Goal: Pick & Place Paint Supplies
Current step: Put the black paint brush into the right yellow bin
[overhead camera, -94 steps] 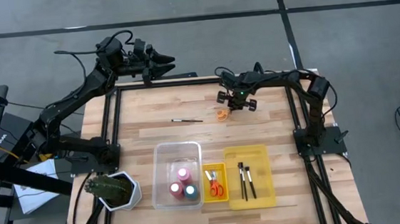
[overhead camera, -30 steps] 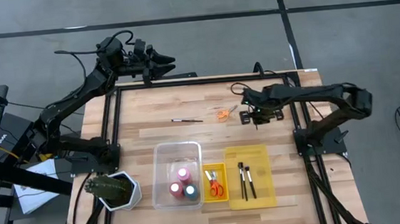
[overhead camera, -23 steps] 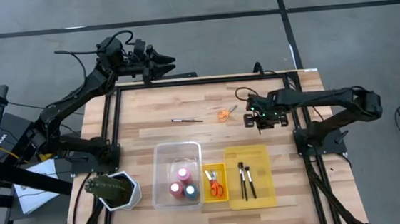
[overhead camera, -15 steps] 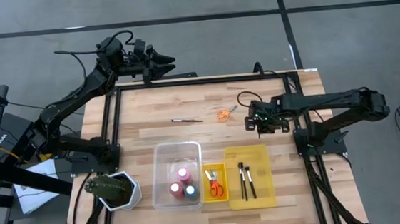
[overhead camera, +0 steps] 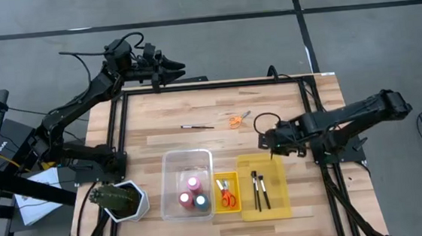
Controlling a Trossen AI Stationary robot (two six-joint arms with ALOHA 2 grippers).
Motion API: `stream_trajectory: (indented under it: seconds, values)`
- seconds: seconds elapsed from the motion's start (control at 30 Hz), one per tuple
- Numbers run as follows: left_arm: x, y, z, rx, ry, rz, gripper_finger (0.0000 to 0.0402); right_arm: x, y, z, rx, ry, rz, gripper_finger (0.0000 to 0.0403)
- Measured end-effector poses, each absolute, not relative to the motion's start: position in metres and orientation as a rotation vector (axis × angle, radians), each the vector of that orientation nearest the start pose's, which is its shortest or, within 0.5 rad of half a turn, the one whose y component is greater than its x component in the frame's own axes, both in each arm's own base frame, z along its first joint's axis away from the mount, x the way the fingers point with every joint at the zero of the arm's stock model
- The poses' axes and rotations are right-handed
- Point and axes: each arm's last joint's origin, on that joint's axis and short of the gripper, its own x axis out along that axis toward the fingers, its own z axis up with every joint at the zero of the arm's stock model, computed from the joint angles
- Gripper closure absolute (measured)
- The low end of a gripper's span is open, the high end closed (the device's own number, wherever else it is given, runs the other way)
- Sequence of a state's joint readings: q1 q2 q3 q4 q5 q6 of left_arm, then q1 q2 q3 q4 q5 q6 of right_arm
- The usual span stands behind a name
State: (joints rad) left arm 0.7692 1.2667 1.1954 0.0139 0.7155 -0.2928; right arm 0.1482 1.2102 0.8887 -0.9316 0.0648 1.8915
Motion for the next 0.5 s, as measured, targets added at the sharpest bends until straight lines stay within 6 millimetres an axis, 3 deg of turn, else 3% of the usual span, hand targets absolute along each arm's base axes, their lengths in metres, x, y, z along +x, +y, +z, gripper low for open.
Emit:
stream_trajectory:
  seconds: [0.5]
  values:
    - [0.214, 0.181, 0.393, -0.305, 0.035, 0.059, 0.022, 0.231, 0.089, 0.281, 1.49, 0.918, -1.002, 0.0403]
